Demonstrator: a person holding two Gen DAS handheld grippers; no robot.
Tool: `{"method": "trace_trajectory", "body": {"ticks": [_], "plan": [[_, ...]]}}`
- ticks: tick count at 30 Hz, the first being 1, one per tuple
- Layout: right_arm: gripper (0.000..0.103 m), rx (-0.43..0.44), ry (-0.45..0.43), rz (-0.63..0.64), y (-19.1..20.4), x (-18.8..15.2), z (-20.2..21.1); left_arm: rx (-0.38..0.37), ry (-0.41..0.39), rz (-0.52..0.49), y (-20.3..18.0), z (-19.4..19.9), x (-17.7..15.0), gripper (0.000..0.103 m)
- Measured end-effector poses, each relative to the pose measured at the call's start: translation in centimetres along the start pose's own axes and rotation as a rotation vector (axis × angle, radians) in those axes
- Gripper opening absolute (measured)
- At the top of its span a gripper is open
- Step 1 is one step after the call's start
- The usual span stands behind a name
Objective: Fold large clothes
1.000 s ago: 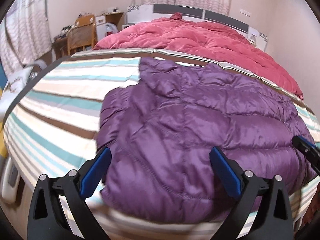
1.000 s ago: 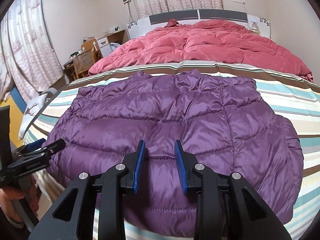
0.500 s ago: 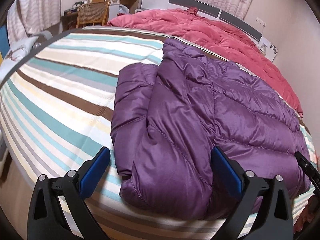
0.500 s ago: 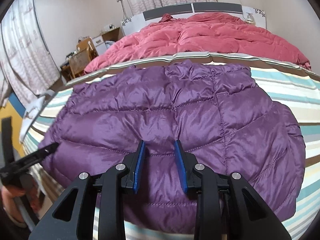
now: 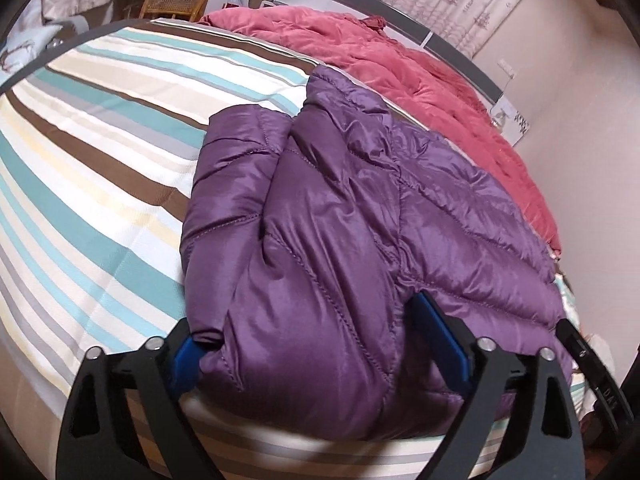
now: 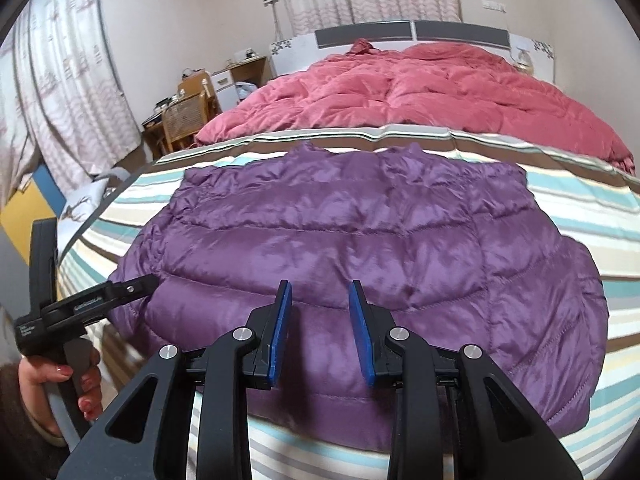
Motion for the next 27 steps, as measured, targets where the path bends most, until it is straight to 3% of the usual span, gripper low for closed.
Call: {"method": "trace_trajectory", "body": {"ticks": [3, 5, 8, 14, 18, 22, 27], "plan": [[0.03, -0.02, 0.003, 0.036, 0.8, 0.1, -0.3, -0.047, -0.019, 0.041, 0.5, 0.2, -0.3, 0.075], [0.022, -0.031, 0.012, 0.05, 1.2, 0.1, -0.8, -0.107, -0.03, 0.085, 1.1, 0.1, -0.4, 0.068], [0.022, -0.032, 0.034, 0.054, 1.3, 0.2, -1.8, -0.159, -0.037, 0.114, 1.5, -0.2, -0.3, 0.065], [0.022, -0.01, 0.092, 0.011, 0.6, 0.0, -3.6, -0.144, -0.045, 0.108, 0.9, -1.0, 0.2, 0.061], [0.022, -0.018, 0.098, 0.013, 0.8, 0.1, -3.4, -0.203, -0.052, 0.177, 1.7, -1.1, 0.2, 0.052], [0.022, -0.029, 0.097, 0.026, 1.1, 0.5, -3.2, -0.18, -0.065, 0.159, 1.7, -1.3, 0.4, 0.053], [0.022, -0.028, 0.146, 0.024, 0.9, 0.0, -5.5, -0.277, -0.067, 0.232, 2.4, -2.0, 0.4, 0.045]]}}
Point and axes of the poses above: each gripper's, at about its wrist camera, not at the fingertips, and z roughly against the way its jaws point, y to its left, x to its top, the point moved 2 cm from there along -z, roughly the way its jaws point, and after that the axes turned 12 degrees about y, right-handed, at the moved point
